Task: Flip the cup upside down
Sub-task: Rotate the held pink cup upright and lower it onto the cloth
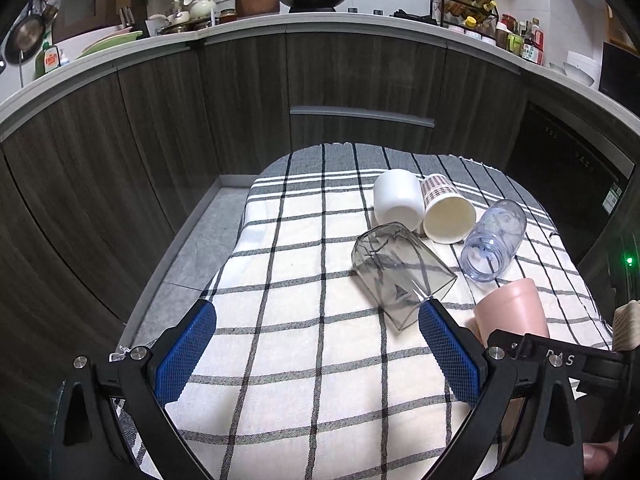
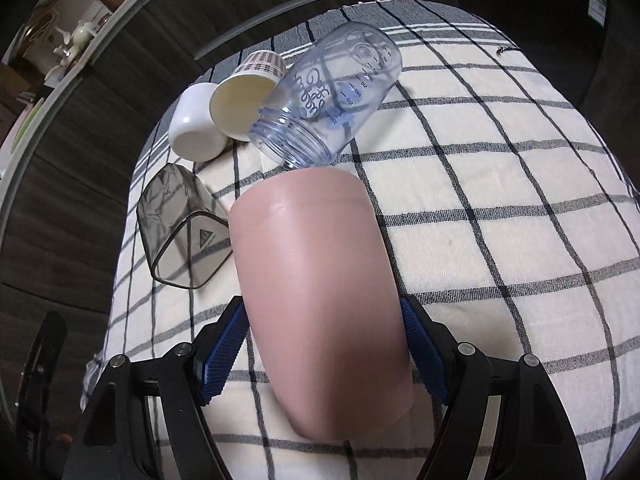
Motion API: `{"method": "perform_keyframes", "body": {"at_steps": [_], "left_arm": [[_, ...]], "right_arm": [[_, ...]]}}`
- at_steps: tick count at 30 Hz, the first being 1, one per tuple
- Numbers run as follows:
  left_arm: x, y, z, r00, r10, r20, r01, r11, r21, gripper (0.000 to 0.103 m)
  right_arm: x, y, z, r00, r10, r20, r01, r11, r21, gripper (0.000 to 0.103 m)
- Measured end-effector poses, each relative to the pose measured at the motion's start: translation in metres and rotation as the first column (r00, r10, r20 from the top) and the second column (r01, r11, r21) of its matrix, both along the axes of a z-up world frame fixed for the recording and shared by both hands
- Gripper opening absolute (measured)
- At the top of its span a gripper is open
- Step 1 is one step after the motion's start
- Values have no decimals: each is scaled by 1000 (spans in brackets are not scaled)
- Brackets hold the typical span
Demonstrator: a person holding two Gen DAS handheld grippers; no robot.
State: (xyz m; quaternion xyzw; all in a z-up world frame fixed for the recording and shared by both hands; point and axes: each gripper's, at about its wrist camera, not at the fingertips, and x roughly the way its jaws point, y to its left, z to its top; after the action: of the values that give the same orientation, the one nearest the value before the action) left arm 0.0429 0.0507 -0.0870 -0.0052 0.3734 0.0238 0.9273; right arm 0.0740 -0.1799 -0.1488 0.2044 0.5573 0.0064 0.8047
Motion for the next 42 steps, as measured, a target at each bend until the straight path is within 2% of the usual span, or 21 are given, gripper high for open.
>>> {"method": "perform_keyframes", "body": {"at_steps": [3, 7, 12, 18, 23, 26, 29, 34, 42], "left_arm": [[-1, -4, 3, 1000, -2, 11, 2, 1000, 12, 103], [-6, -15, 7, 1000, -17, 27, 16, 1000, 16, 103], [-12, -31, 14, 999, -12, 48, 11, 1000, 19, 103], [-23, -70, 11, 995, -49, 91, 46, 999, 26, 103], [-30, -108, 4, 983, -129, 133, 126, 992, 33, 103], [-29, -126, -4, 979, -161, 124, 160, 987, 13, 103], [-25, -142, -16, 978, -190, 82, 192, 981, -20, 103], [-33, -167, -41, 971, -230, 57, 232, 972, -31, 103], [-29, -173, -62, 981, -190, 44, 192, 981, -40, 102]], "right_arm": [[-1, -3, 3, 1000, -3, 6, 3, 1000, 13, 86], [-5, -6, 12, 1000, 1, 30, -1, 1000, 14, 87], [-20, -18, 42, 994, 9, 108, -9, 1000, -7, 87], [-55, -48, 86, 967, -3, 256, 38, 991, -132, 87], [-78, -72, 110, 939, -7, 343, 98, 964, -248, 89], [-88, -83, 118, 925, -15, 380, 135, 948, -289, 89], [-93, -95, 123, 917, -35, 398, 167, 939, -301, 89], [-106, -114, 131, 901, -65, 430, 218, 923, -317, 89], [-105, -125, 116, 912, -102, 398, 231, 928, -293, 89]]}}
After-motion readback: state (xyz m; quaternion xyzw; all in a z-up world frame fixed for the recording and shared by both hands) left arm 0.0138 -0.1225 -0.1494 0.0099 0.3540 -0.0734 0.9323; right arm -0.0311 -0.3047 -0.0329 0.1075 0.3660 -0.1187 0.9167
